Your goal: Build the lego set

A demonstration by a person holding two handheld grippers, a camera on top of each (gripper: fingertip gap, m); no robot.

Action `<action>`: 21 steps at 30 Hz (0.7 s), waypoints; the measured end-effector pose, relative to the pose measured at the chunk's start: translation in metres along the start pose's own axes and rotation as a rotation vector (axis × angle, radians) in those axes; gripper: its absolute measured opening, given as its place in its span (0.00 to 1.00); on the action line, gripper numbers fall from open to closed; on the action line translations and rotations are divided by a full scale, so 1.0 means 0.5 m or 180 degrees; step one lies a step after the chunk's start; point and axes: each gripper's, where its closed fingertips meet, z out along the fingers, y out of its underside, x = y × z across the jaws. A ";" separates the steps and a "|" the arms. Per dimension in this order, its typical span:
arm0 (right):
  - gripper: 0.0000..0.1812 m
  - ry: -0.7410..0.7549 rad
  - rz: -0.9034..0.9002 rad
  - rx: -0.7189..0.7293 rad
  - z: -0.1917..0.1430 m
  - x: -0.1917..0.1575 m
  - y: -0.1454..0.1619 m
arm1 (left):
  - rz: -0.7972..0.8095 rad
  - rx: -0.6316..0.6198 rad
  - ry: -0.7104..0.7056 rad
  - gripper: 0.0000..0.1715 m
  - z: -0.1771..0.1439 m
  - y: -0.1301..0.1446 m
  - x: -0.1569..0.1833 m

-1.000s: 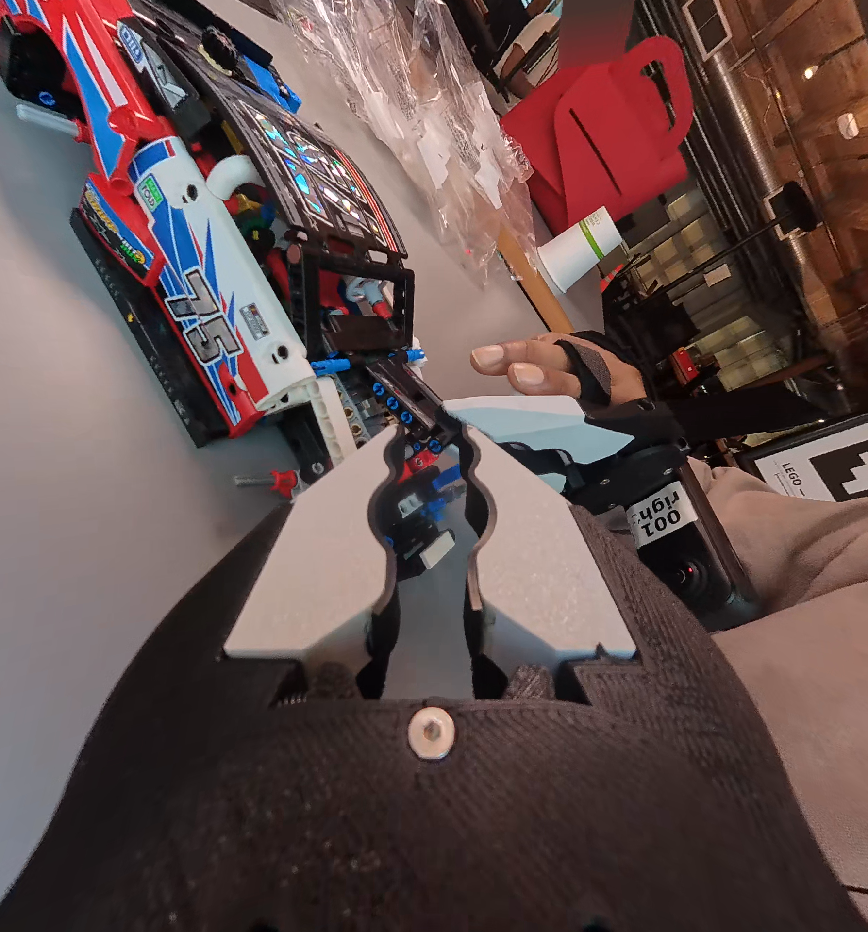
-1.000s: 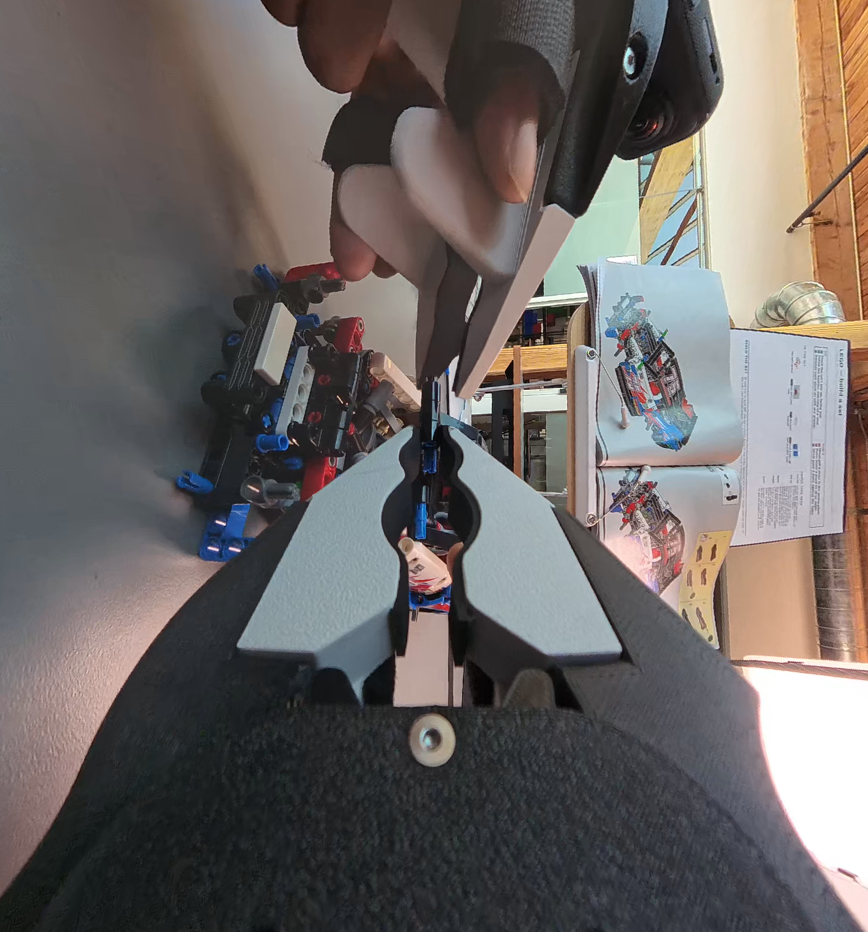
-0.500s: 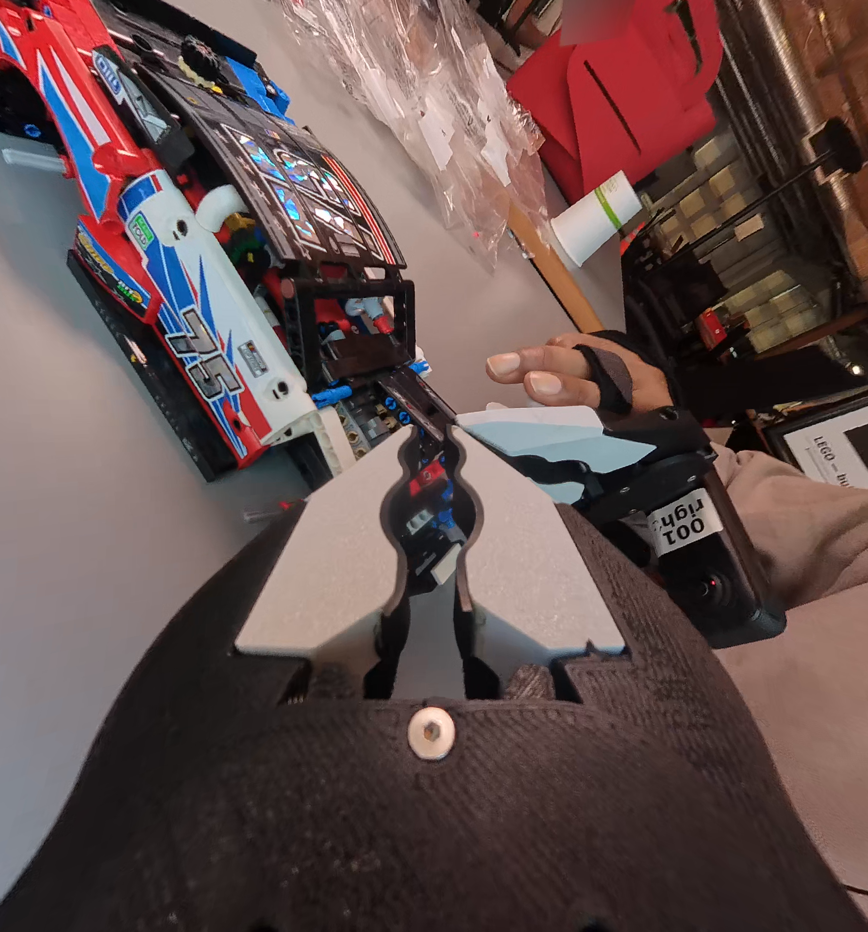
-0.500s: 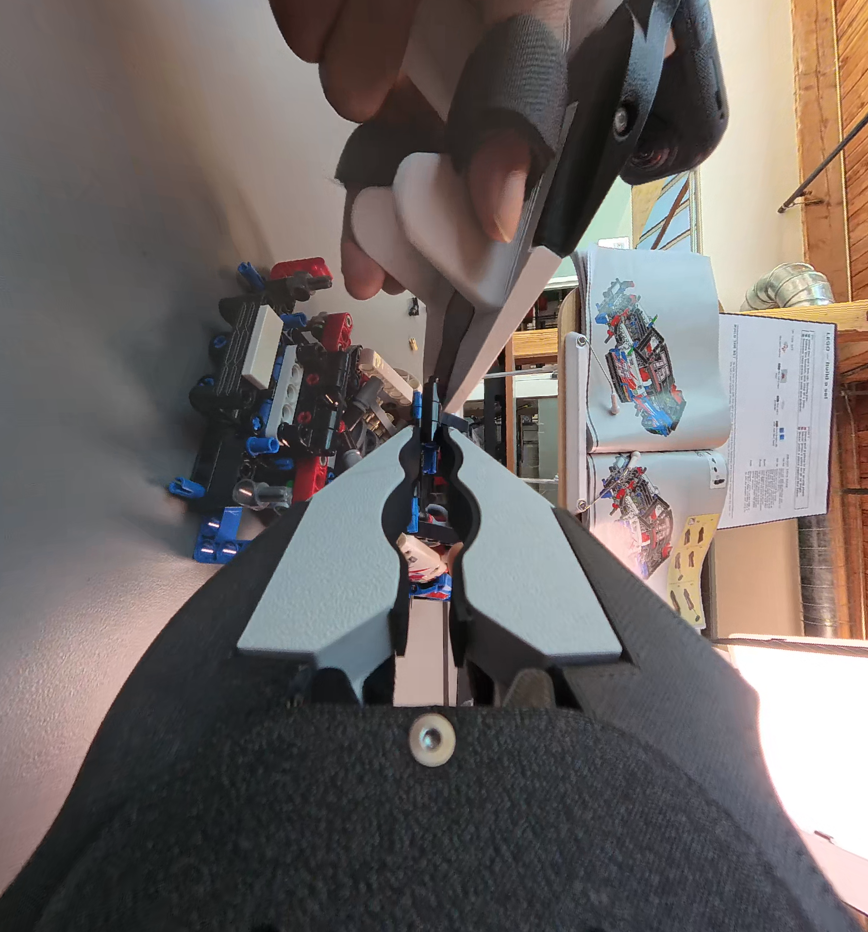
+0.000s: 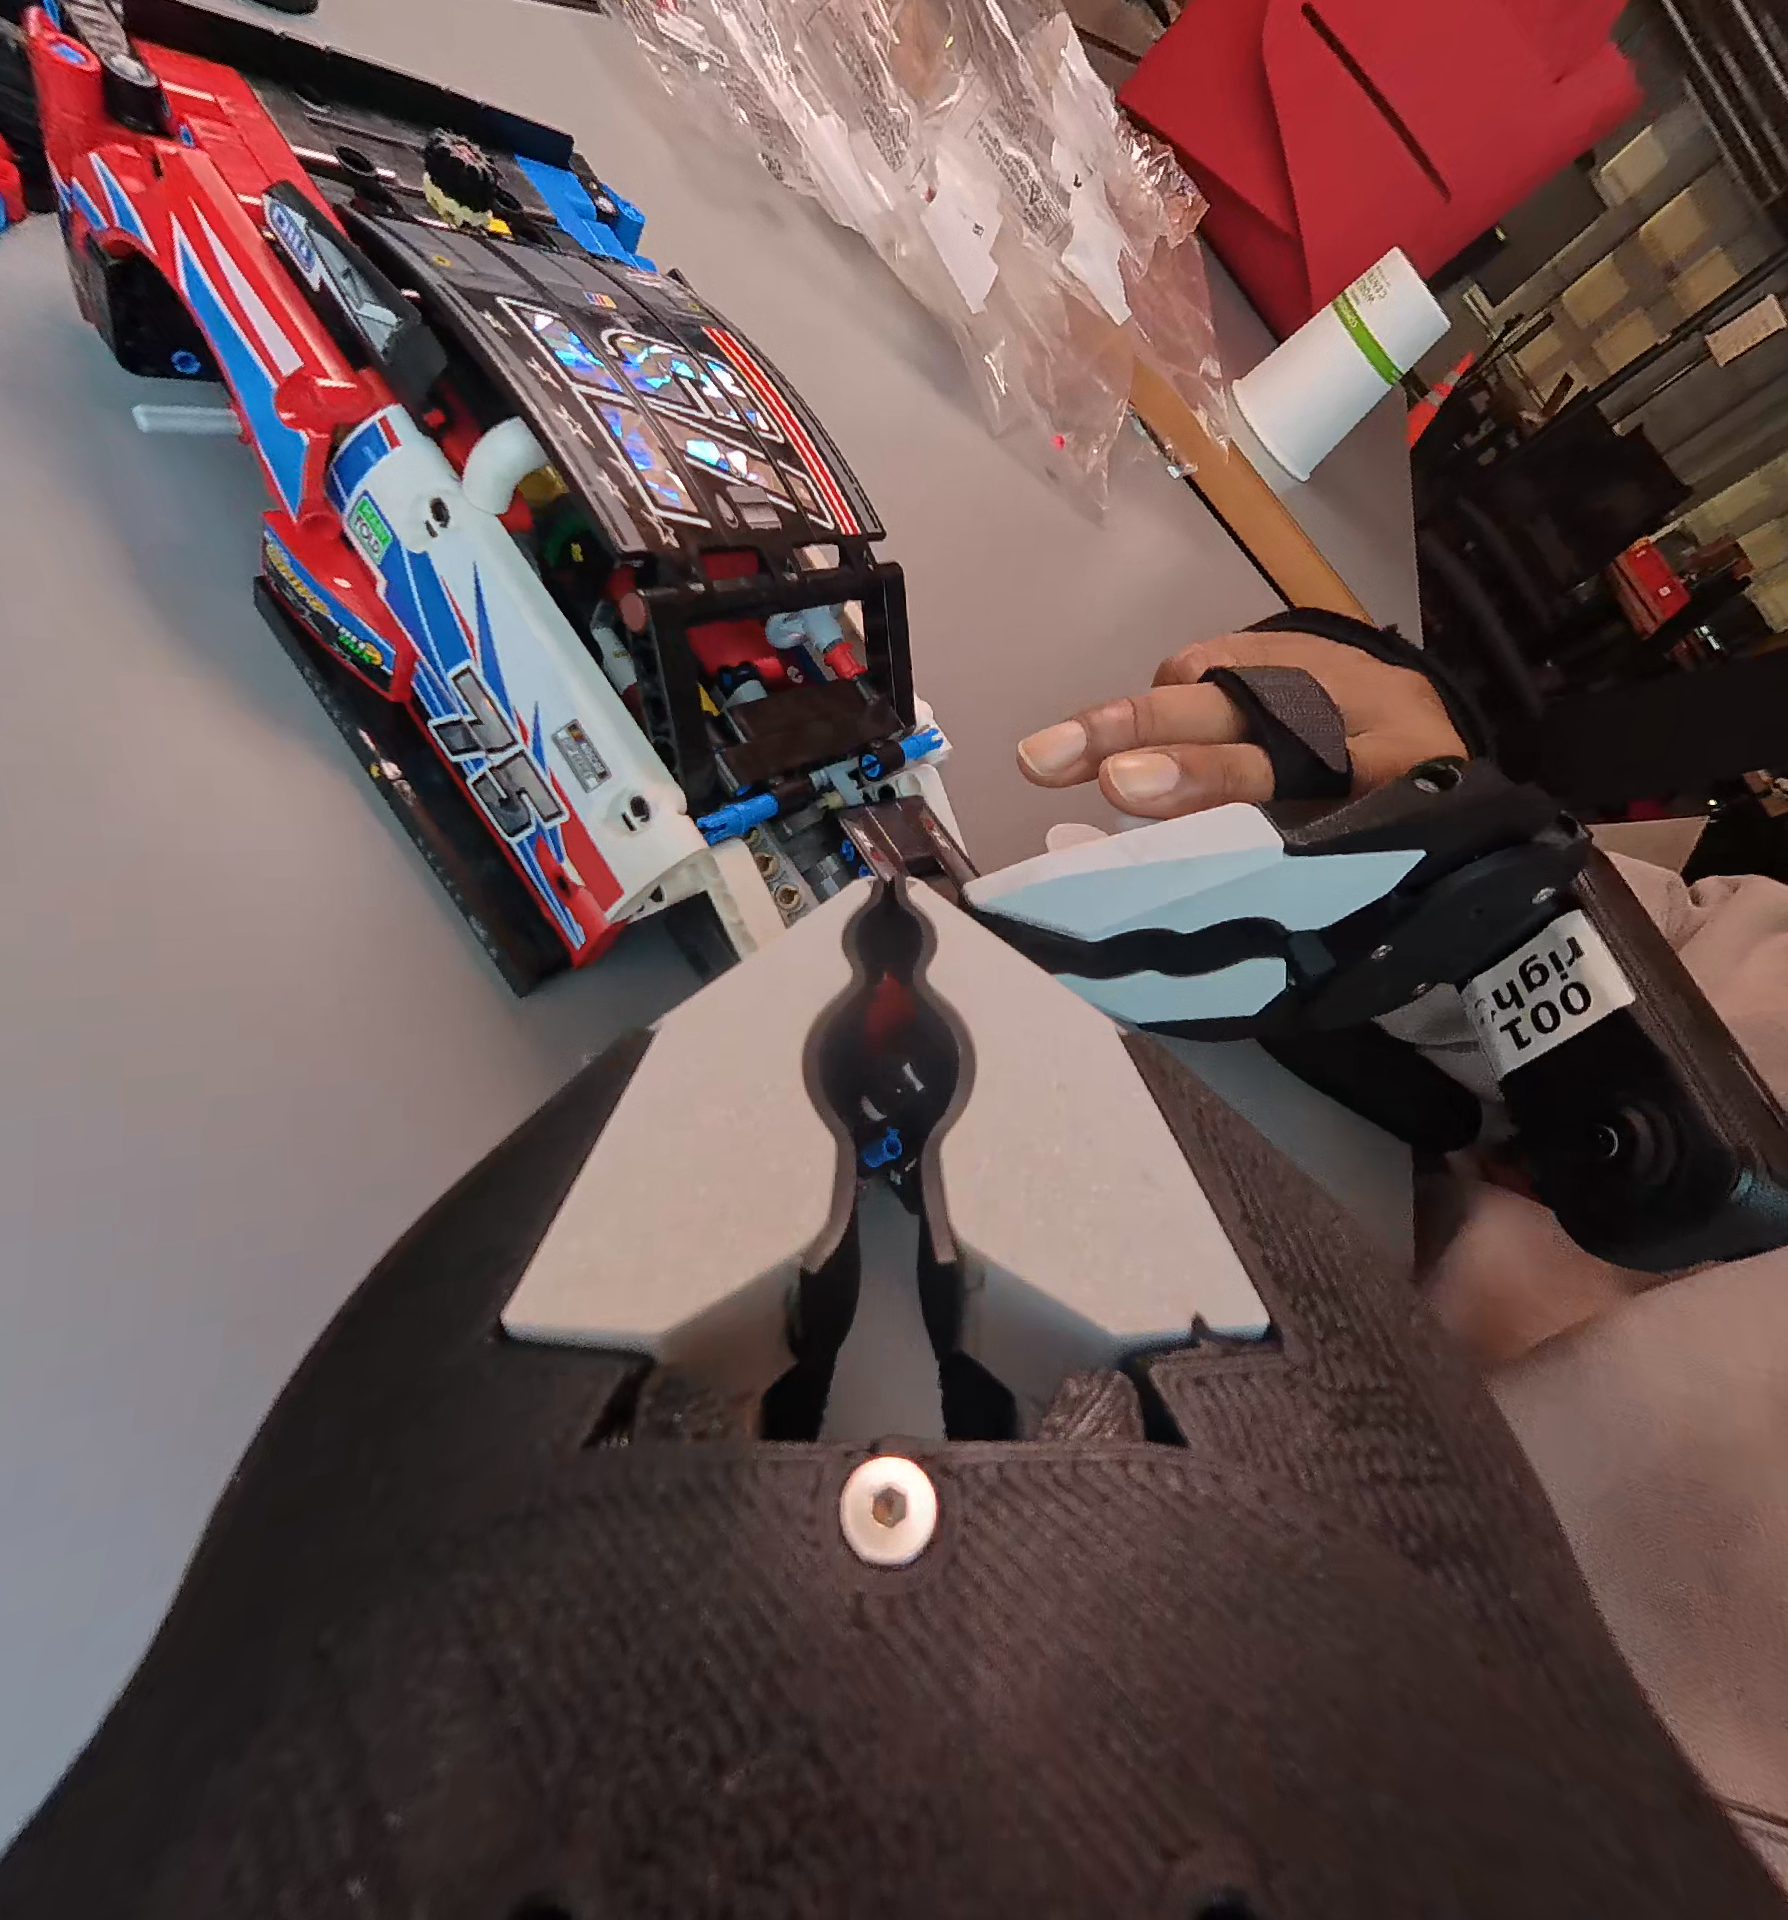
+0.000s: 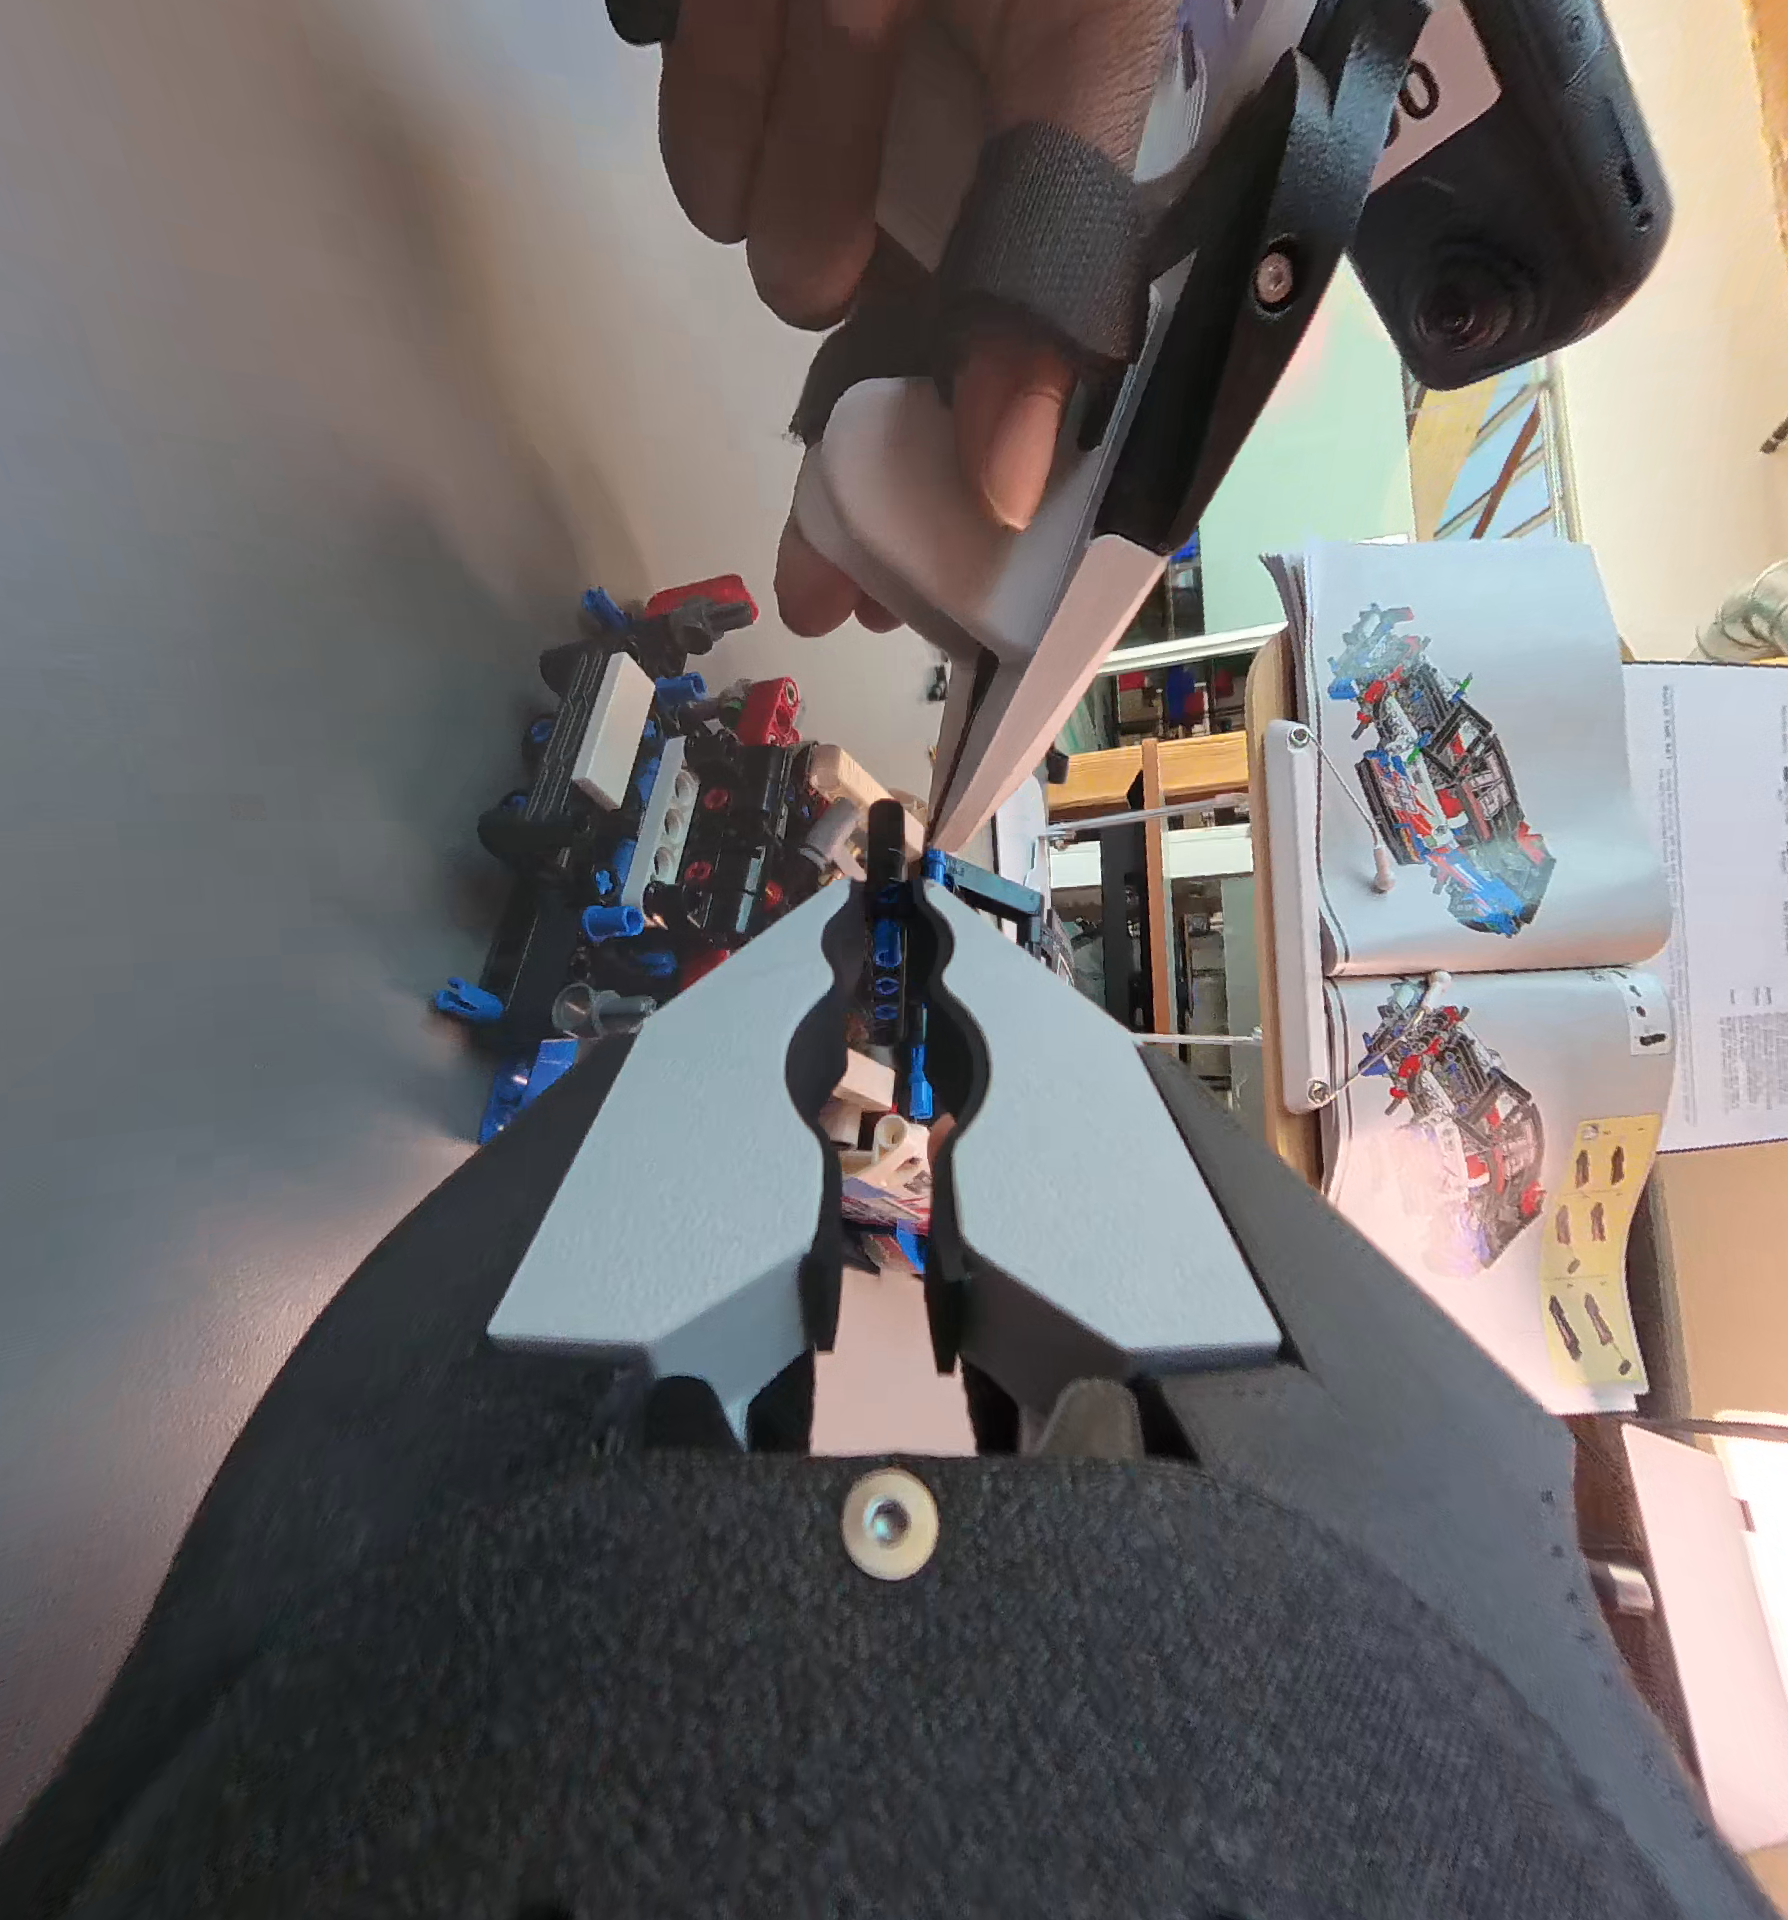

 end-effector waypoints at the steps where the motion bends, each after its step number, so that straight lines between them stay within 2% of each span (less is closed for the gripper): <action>1: 0.03 -0.0026 -0.0001 0.0013 0.002 -0.001 0.002 | 0.0087 -0.0002 0.0002 0.00 -0.003 0.001 0.002; 3: 0.03 -0.0008 -0.0034 0.0048 0.004 0.003 0.006 | 0.0427 -0.0081 0.0024 0.12 -0.008 0.008 0.010; 5: 0.03 0.0002 -0.0020 0.0193 0.001 0.008 -0.003 | 0.1006 -0.0232 -0.0151 0.21 -0.013 0.021 0.003; 10: 0.03 0.0025 -0.0086 0.0446 -0.001 0.017 -0.015 | 0.2381 -0.0169 -0.0601 0.18 -0.014 0.014 -0.001; 15: 0.02 -0.0003 -0.0191 0.0555 0.006 0.017 -0.005 | 0.3264 -0.0047 -0.0739 0.12 -0.001 0.017 0.019; 17: 0.02 -0.0007 -0.0249 0.0610 0.009 0.016 -0.005 | 0.3565 -0.0020 -0.0940 0.08 0.002 0.016 0.014; 21: 0.02 0.0013 -0.0338 0.0650 0.012 0.017 -0.001 | 0.4226 0.0052 -0.1284 0.05 0.005 0.013 0.012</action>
